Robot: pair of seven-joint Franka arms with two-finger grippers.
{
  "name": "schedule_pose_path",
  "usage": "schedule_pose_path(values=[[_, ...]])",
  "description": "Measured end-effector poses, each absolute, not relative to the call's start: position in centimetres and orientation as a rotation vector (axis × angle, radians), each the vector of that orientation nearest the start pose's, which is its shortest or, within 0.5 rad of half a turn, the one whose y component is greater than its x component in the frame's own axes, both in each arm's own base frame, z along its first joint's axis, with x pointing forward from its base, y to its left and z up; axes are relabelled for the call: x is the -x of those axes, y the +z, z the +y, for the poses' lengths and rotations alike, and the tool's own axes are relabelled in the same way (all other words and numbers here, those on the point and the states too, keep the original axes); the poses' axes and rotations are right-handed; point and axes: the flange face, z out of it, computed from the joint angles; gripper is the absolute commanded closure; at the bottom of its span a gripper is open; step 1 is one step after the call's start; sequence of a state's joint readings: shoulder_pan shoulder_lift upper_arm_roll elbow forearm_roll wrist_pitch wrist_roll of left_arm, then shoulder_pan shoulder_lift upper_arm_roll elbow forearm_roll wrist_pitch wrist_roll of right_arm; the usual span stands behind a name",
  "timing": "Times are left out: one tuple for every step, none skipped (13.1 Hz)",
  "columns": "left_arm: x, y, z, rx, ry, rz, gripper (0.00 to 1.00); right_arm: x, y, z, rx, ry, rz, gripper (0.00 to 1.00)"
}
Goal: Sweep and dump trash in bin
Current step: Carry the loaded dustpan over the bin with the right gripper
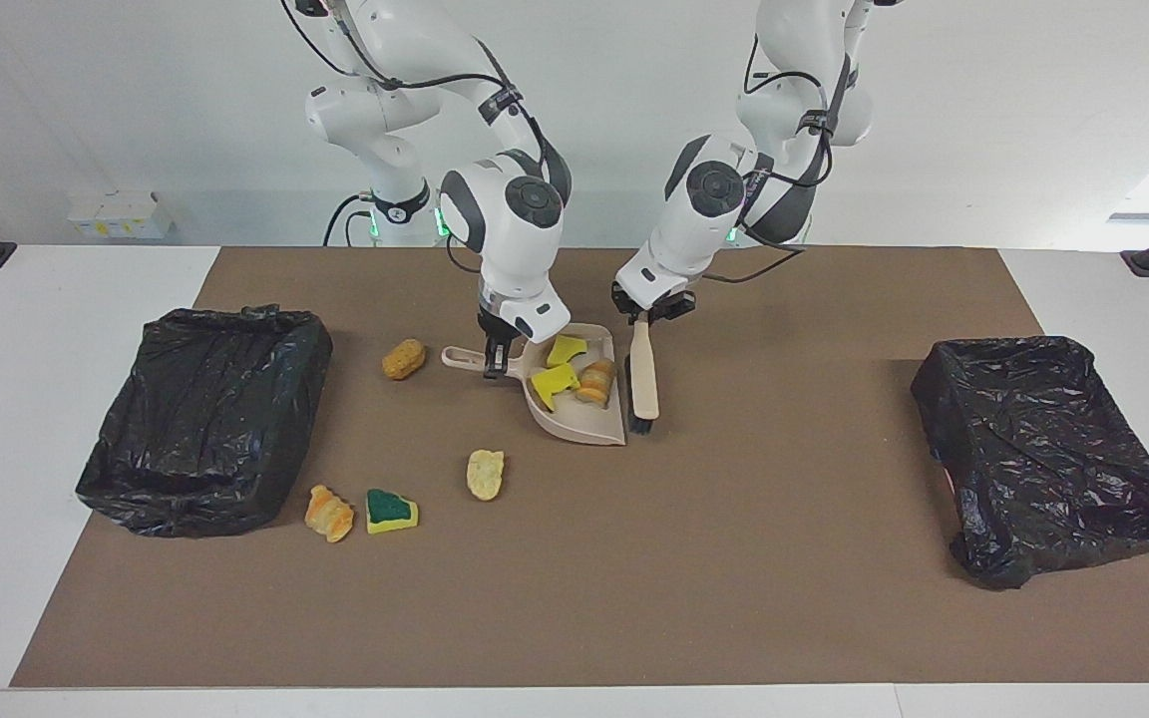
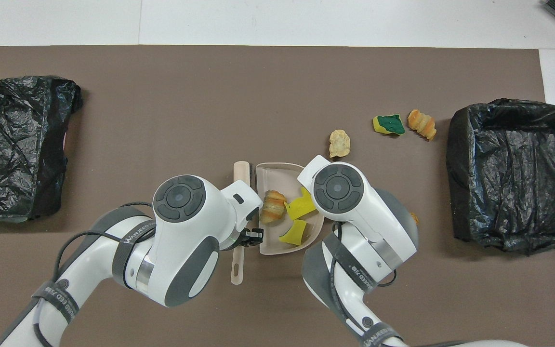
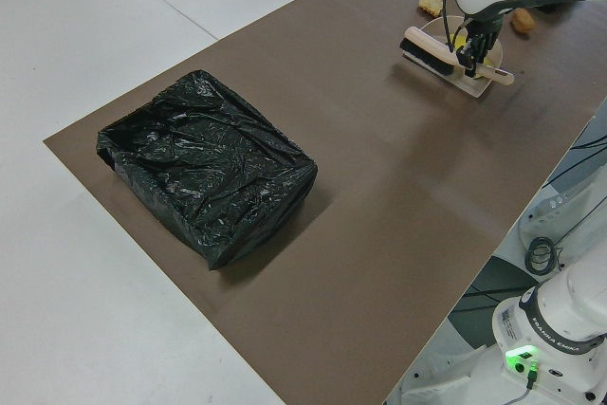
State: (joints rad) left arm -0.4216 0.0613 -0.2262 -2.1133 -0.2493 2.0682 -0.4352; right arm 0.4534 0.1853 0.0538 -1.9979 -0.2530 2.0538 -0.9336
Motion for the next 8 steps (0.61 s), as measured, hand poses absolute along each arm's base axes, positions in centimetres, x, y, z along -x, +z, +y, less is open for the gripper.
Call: schedule_pose_path(values=[[-42.3, 38.3, -33.4, 3.243, 0.344, 0.117, 1.0, -51.2, 36.2, 26.5, -2.104, -0.243, 2.085, 1.0], [-41.8, 38.7, -33.1, 3.213, 0.366, 0.108, 1.0, -51.6, 36.8, 26.0, -2.132, -0.223, 2.07, 1.0], [-41.2, 39.0, -32.9, 3.184, 0.388, 0.087, 1.0, -52.0, 37.7, 25.2, -2.166, -0.197, 2.057, 1.0], [-40.4, 39.1, -32.7, 3.166, 0.396, 0.065, 1.0, -52.4, 38.7, 24.4, -2.182, -0.174, 2.062, 1.0], [-39.4, 38.9, -32.7, 3.153, 0.399, 0.06, 1.0, -52.9, 40.0, 23.2, -2.184, -0.161, 2.08, 1.0], [-37.9, 38.7, -33.1, 3.138, 0.402, 0.058, 1.0, -53.3, 41.3, 21.9, -2.174, -0.162, 2.1, 1.0], [-36.2, 38.4, -33.7, 3.123, 0.397, 0.036, 1.0, -53.8, 42.6, 20.4, -2.162, -0.172, 2.12, 1.0], [-34.2, 38.3, -34.6, 3.114, 0.377, 0.005, 1.0, -54.2, 43.8, 18.9, -2.153, -0.186, 2.14, 1.0]])
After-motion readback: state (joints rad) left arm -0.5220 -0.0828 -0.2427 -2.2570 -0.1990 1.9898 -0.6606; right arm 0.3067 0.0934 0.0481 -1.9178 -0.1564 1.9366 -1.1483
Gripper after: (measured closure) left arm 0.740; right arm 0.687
